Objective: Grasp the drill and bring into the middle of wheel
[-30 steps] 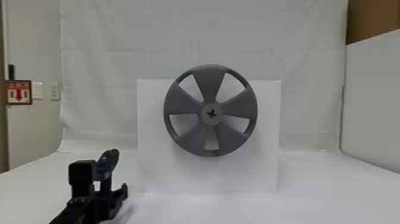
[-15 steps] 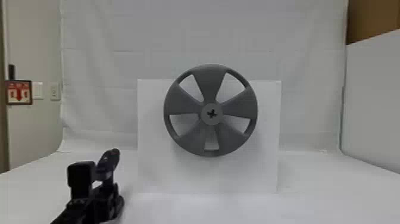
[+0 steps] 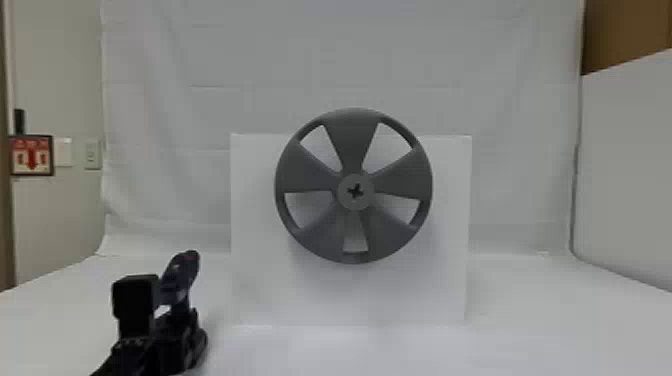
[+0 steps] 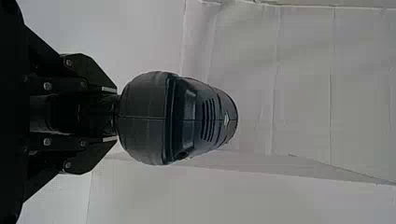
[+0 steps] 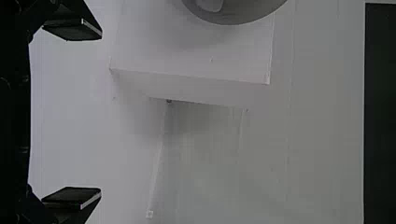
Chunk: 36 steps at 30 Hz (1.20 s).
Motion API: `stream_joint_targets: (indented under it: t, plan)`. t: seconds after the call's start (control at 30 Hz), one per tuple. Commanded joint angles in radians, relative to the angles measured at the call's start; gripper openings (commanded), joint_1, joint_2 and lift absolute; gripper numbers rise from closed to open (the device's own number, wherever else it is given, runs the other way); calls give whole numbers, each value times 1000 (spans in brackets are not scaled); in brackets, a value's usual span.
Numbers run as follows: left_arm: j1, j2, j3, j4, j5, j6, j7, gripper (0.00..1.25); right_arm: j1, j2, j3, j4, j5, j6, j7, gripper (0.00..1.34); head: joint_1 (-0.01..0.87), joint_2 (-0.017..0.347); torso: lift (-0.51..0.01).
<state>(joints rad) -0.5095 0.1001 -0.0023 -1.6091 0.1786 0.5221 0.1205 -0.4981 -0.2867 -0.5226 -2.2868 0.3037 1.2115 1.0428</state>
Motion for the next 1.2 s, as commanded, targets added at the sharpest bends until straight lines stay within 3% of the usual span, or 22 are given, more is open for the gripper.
stream_joint_targets:
  t: [0.0, 0.47, 0.77, 1.17]
  plan:
    - [3, 0, 22, -6, -10, 1, -44, 49, 3, 0, -4, 0, 0, 0, 0, 1218, 54, 31, -403]
    - [100, 16, 16, -344, -47, 182, -35, 26, 0, 3, -14, 0, -8, 0, 0, 1216, 54, 31, -403]
    - [138, 39, -28, -543, 2, 300, -30, 26, -2, 6, -14, 0, -8, 0, 0, 1216, 54, 31, -403]
    - [131, 53, -96, -715, 44, 440, -30, 28, -3, 8, -20, 0, -8, 0, 0, 1216, 54, 31, -403]
